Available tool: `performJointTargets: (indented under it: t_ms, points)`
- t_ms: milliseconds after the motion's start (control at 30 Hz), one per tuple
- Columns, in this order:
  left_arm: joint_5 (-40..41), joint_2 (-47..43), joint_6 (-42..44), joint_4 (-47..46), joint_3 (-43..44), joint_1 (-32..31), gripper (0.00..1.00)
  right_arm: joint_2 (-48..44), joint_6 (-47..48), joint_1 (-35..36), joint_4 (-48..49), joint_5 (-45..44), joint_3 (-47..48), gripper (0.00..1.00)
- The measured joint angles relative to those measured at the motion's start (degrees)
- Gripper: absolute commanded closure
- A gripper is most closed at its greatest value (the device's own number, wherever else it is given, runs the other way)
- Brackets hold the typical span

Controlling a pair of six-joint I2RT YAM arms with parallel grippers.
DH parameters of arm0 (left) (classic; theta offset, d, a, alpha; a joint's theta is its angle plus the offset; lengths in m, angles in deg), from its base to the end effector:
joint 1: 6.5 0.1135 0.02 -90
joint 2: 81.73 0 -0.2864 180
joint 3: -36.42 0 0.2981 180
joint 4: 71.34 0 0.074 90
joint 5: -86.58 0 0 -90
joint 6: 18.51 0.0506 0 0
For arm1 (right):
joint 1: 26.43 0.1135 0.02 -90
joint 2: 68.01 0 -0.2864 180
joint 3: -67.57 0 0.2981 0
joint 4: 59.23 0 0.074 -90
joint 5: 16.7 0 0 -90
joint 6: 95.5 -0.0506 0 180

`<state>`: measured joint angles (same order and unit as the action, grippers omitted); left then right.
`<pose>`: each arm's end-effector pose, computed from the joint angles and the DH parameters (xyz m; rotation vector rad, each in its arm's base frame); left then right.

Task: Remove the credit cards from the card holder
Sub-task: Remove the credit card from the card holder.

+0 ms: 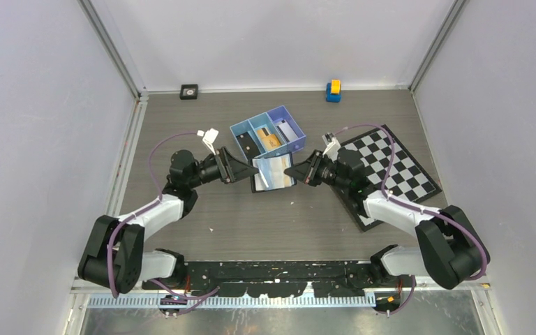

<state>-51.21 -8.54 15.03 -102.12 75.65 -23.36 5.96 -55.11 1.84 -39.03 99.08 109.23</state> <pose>0.2688 -0.1206 0.2151 0.0966 1.8826 -1.5999 0.2624 0.1661 0.2043 0.0066 1.9804 1.3358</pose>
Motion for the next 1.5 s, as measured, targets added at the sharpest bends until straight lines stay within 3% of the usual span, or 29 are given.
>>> performJointTargets:
  t_ms: [467,567,667,700,833,967,1233,1500]
  points:
    - [3.65,0.70,5.29,6.67,0.04,-3.76,0.30,-0.68,8.17,6.56,-12.96,-9.20,2.21,1.00]
    - [6.12,-0.61,7.43,11.37,0.04,-3.76,0.24,-2.29,9.09,6.78,-14.58,-11.30,2.21,1.00]
    - [10.19,-5.14,9.35,16.87,0.04,-3.69,0.01,-4.13,9.68,6.78,-15.54,-13.57,2.21,1.00]
    - [11.65,-7.28,10.14,18.56,0.04,-3.56,0.01,-4.59,9.86,6.78,-15.67,-14.14,2.21,1.00]
    - [19.50,-15.74,10.80,22.40,-0.68,-2.43,0.00,-5.38,10.10,6.78,-15.91,-16.00,2.21,0.99]
    - [23.34,-17.11,10.40,23.02,-2.47,-1.77,0.00,-5.40,10.10,6.78,-16.09,-16.96,2.19,1.00]
    - [18.58,-7.23,8.90,18.88,-2.69,-1.77,0.01,-6.29,10.03,6.78,-14.78,-17.00,0.79,1.00]
    - [15.08,-4.68,8.13,13.27,-2.69,-4.92,0.00,-6.21,9.01,6.78,-11.26,-15.58,0.20,1.00]
